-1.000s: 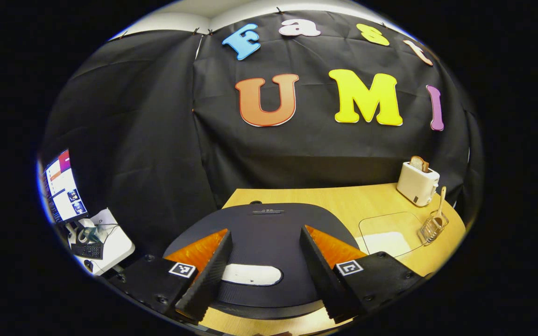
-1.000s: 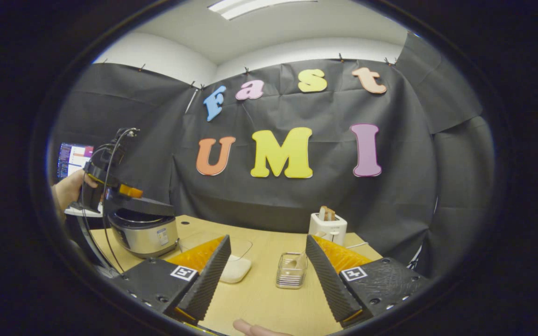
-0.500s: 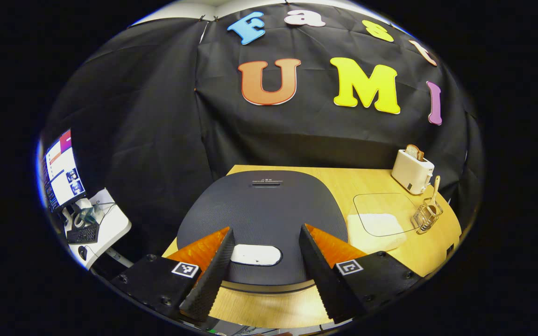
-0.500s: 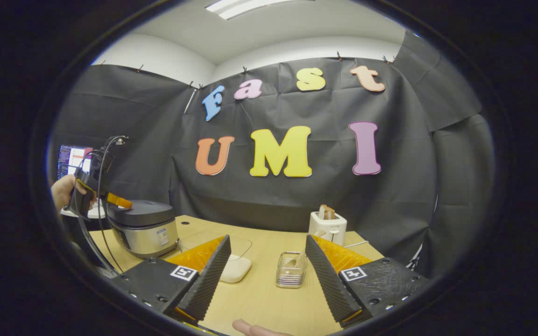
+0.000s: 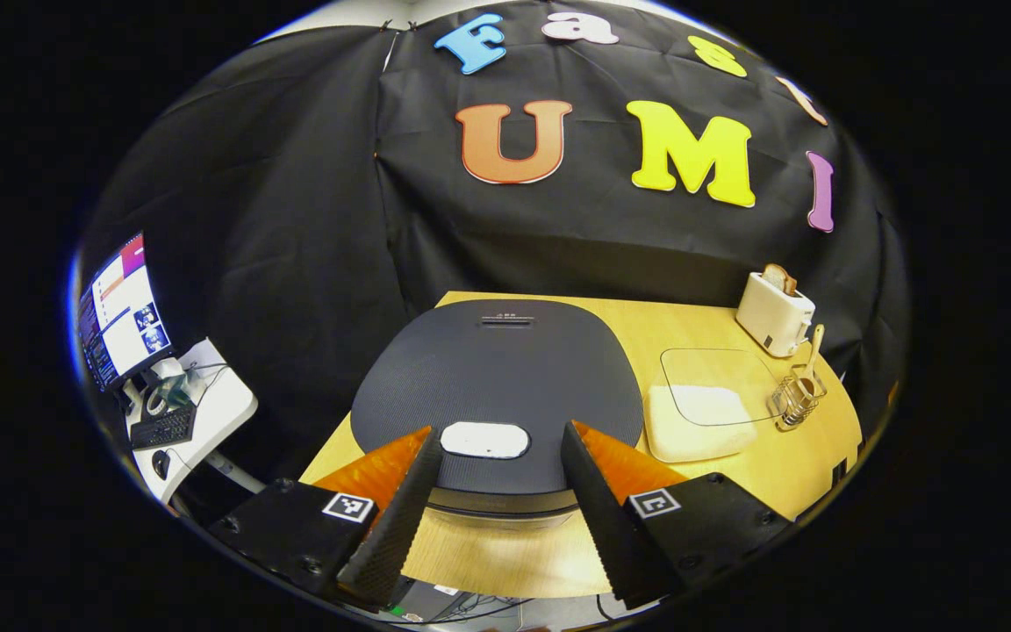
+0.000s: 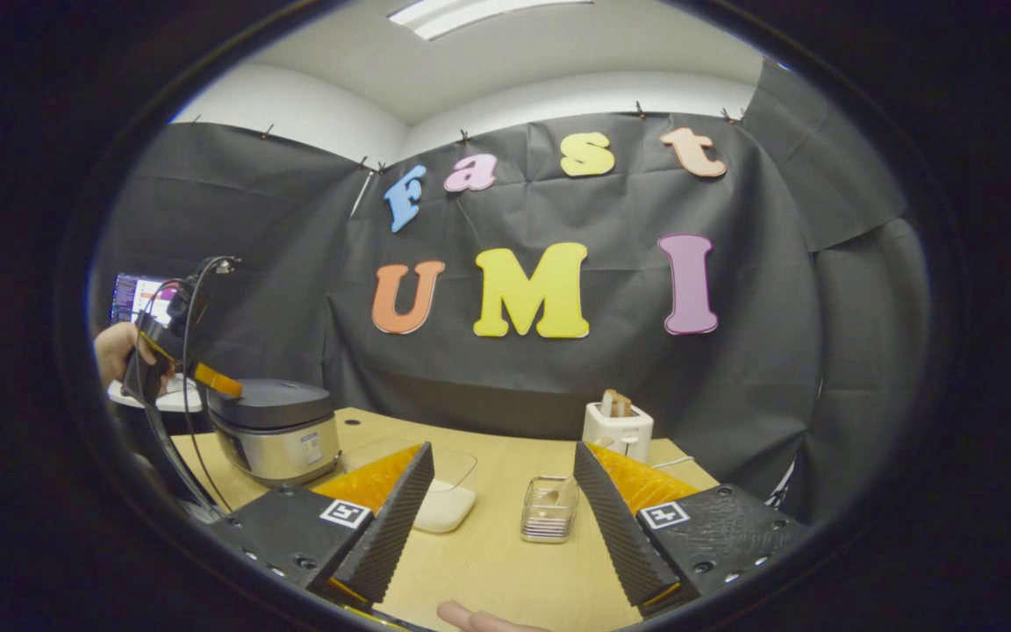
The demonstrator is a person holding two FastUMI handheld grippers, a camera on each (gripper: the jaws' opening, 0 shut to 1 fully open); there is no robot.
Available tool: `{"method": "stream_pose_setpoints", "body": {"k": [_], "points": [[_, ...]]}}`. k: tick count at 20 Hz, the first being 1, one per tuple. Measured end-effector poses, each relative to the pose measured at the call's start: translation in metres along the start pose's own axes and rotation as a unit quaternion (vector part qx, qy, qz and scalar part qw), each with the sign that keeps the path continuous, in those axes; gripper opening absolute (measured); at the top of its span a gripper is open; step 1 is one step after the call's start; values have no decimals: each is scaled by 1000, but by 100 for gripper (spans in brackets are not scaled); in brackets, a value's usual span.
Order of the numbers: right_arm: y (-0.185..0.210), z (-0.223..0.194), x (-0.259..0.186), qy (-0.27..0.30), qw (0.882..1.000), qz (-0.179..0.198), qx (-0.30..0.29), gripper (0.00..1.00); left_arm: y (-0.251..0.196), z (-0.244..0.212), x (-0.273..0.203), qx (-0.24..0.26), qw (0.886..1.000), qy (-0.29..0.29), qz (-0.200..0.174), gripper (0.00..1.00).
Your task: Close the left gripper, press the button to open the rice cooker; take a wooden spoon from the chopstick holder with the right hand, scoop a spoonful of rice and pour it into the rice cooker, then put the wooden spoon back into the chopstick holder.
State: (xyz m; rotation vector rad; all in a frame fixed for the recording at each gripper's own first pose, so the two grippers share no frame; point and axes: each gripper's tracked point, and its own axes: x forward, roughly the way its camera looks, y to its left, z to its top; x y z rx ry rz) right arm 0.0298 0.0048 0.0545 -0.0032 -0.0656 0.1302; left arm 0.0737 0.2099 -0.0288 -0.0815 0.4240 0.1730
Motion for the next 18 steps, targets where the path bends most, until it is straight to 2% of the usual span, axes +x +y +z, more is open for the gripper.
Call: {"method": "stream_pose_setpoints", "body": {"k": [6, 7, 8, 9, 13, 15, 18], "points": [[6, 3, -7, -2, 1000, 3, -4, 95, -1, -6, -1, -15, 999, -38, 7, 88], [7, 4, -9, -2, 1000, 3, -3, 96, -1, -8, 2, -12, 999, -38, 9, 93], [6, 4, -11, -2, 1000, 2, -1, 95, 1, -6, 2, -16, 999, -50, 11, 92], [6, 2, -13, 0, 1000, 1, 1, 96, -1, -8, 3, -23, 998, -54, 15, 87], [4, -6, -20, 15, 1000, -6, 6, 95, -1, -2, -2, -18, 996, -83, 26, 86], [3, -7, -23, 16, 1000, -12, 1, 95, -6, 5, -11, -30, 994, -104, 22, 81], [-7, -11, -26, 18, 999, -33, -4, 96, -17, 17, -33, -22, 988, -150, 31, 81]]}}
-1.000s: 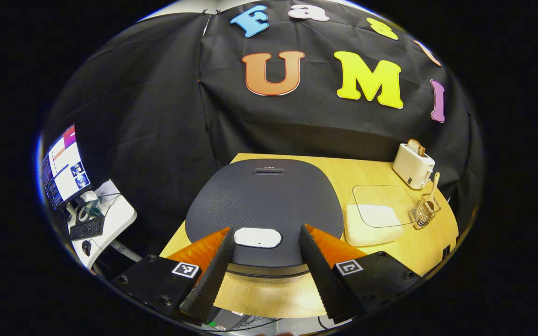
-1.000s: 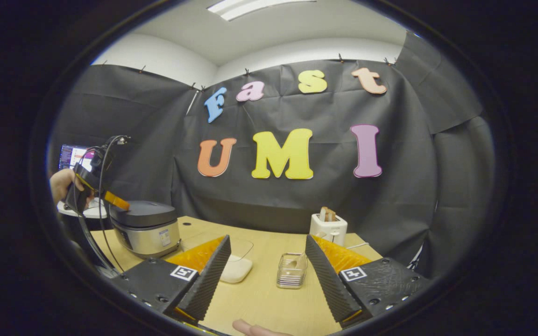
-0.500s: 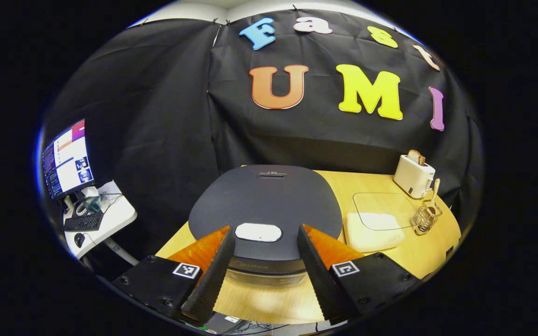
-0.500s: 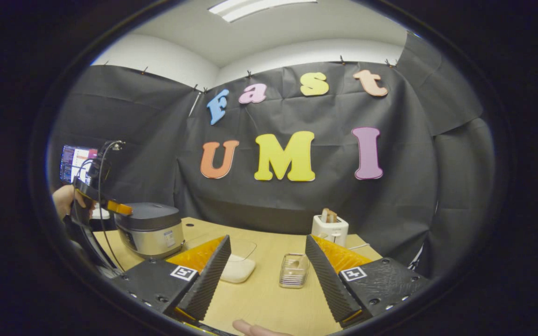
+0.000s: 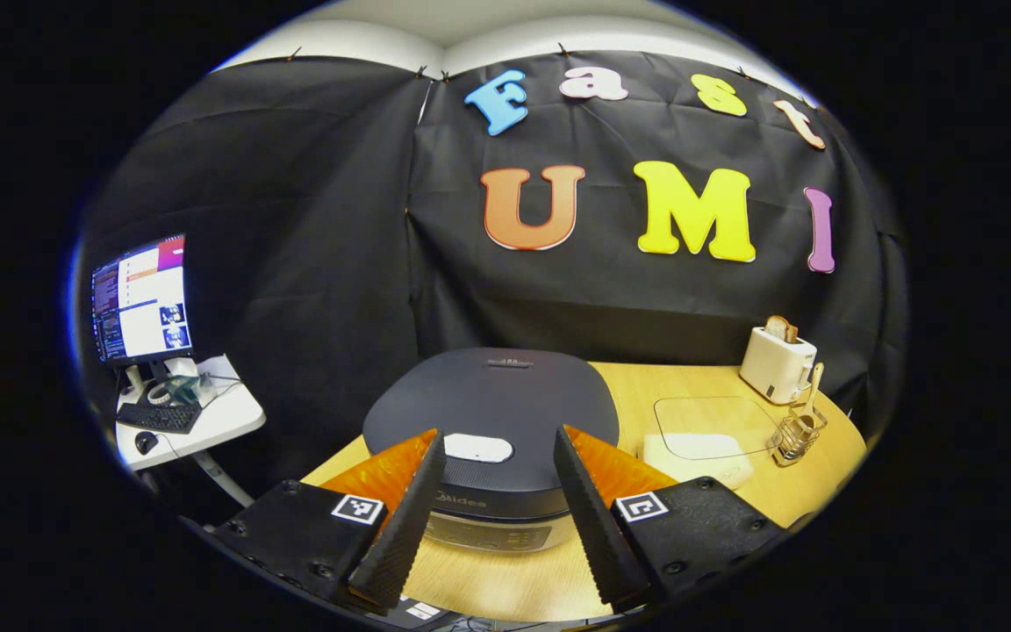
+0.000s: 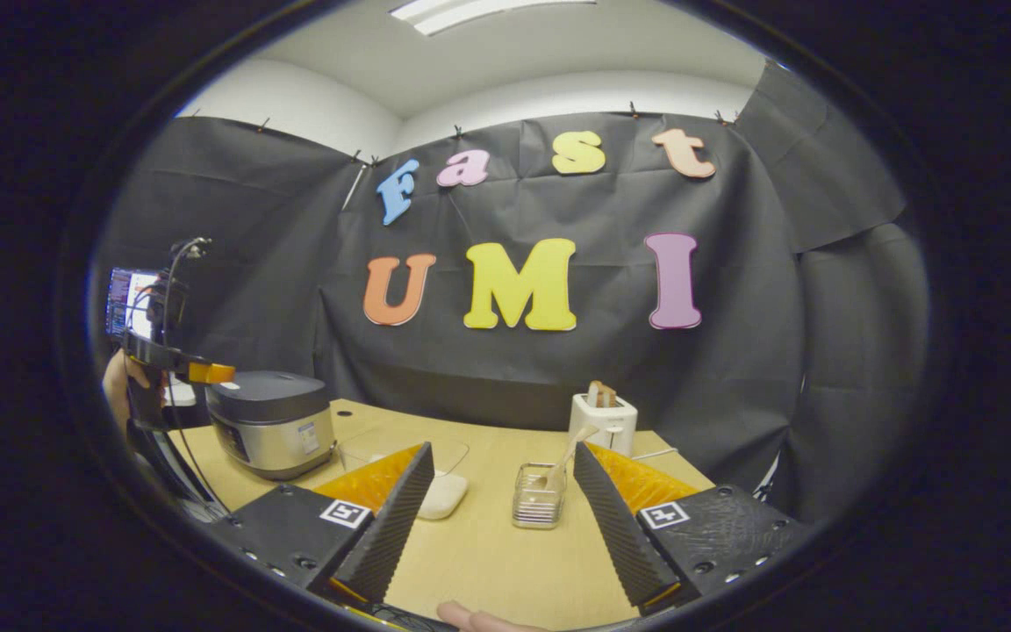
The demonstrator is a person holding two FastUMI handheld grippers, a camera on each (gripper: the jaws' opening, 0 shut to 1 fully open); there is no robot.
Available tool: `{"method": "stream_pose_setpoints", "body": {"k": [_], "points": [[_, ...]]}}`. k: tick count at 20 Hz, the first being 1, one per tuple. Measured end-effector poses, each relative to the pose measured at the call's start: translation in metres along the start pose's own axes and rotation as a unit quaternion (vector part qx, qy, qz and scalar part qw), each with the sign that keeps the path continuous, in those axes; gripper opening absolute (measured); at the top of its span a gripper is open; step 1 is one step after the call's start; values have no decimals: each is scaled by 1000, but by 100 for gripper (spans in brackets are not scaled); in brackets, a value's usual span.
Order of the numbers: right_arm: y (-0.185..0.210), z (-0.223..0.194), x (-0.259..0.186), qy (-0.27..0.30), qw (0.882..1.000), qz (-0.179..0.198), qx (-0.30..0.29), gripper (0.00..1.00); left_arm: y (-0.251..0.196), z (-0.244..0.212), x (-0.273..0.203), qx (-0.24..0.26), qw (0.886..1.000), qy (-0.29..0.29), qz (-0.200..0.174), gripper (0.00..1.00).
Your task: Close the left gripper, press the button to open the rice cooker; take a wooden spoon from the chopstick holder with the right hand, scoop a spoonful of rice and pour it into the rice cooker, then put the wooden spoon back into the chopstick holder.
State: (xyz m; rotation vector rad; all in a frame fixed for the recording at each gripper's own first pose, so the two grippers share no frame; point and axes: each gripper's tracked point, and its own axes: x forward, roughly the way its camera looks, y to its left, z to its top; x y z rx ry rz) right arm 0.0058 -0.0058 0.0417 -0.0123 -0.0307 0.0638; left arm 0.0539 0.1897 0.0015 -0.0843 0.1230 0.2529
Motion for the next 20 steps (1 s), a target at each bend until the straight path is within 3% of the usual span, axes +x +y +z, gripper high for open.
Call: {"method": "stream_pose_setpoints", "body": {"k": [4, 11, 14, 15, 16, 20], "points": [[6, -14, -1, 26, 1000, 6, 4, 96, -41, 4, -29, -11, 999, -23, -42, 80], [17, 3, 7, 17, 1000, 16, 17, 96, -106, 2, -69, -20, 994, -59, -90, 92], [19, 8, 9, 15, 1000, 9, 5, 95, -131, -1, -79, -18, 993, -70, -91, 96], [19, 6, 9, 14, 1000, 7, 5, 96, -138, -2, -82, -12, 994, -67, -90, 90], [19, 5, 9, 14, 1000, 9, 8, 95, -145, -7, -85, -8, 994, -65, -89, 97], [14, -8, 12, 27, 999, 10, 14, 96, -158, -11, -91, -18, 995, -72, -68, 97]]}}
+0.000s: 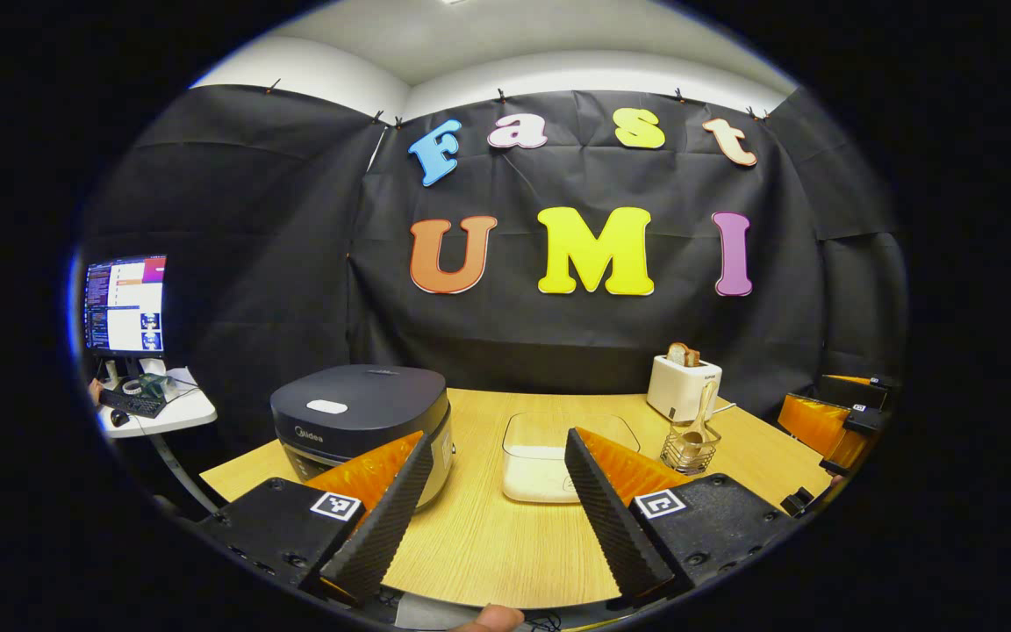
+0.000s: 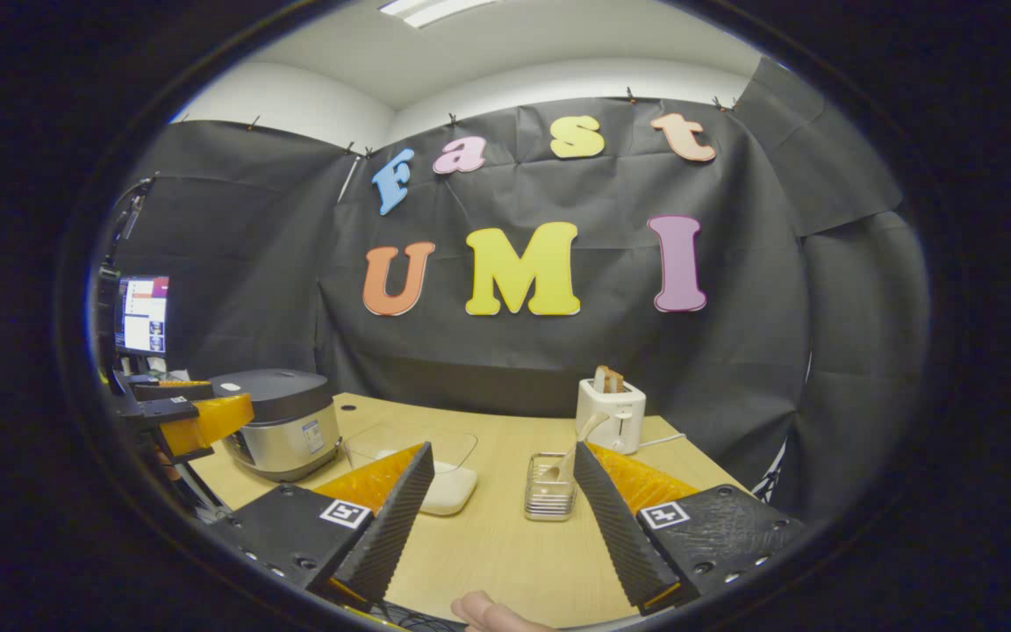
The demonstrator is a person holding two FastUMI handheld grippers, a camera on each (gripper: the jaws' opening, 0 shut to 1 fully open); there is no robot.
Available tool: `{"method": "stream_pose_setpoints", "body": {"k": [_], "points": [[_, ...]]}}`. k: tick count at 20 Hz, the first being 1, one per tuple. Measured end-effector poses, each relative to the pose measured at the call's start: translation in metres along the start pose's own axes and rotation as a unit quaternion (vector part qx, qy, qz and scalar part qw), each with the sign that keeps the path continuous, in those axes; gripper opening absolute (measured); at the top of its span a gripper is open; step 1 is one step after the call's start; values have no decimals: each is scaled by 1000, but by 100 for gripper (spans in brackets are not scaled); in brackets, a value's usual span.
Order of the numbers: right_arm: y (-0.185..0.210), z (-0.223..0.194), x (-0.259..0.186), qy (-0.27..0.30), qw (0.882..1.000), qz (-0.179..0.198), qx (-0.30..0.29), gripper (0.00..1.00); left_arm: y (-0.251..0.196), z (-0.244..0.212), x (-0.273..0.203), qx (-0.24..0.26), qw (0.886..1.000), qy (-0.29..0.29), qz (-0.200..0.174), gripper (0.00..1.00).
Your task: Close the left gripper, press the button to open the rice cooker; take a wooden spoon from the chopstick holder with the right hand, scoop a spoonful of rice and pour it into the rice cooker, then put the wooden spoon back into the chopstick holder.
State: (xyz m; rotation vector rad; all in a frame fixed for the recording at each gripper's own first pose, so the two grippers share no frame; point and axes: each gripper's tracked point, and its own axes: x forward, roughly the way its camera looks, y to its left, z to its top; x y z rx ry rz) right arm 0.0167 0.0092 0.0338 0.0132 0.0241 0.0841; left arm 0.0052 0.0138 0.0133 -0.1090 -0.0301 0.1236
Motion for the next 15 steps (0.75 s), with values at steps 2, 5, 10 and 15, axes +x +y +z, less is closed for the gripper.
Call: {"method": "stream_pose_setpoints", "body": {"k": [2, 5, 10, 15], "points": [[-5, -7, 2, 5, 1000, -3, -3, 95, -14, -2, 3, -6, 1000, -6, -12, 97], [-6, -18, 5, 11, 1000, 6, 0, 95, -23, -10, 5, 1, 1000, -3, -19, 97], [-5, -36, 8, 24, 999, 28, 10, 95, -35, -13, 6, -5, 999, -10, -31, 97], [-5, -37, 9, 24, 999, 34, 22, 95, -35, -10, 3, -2, 999, -19, -28, 97]]}}
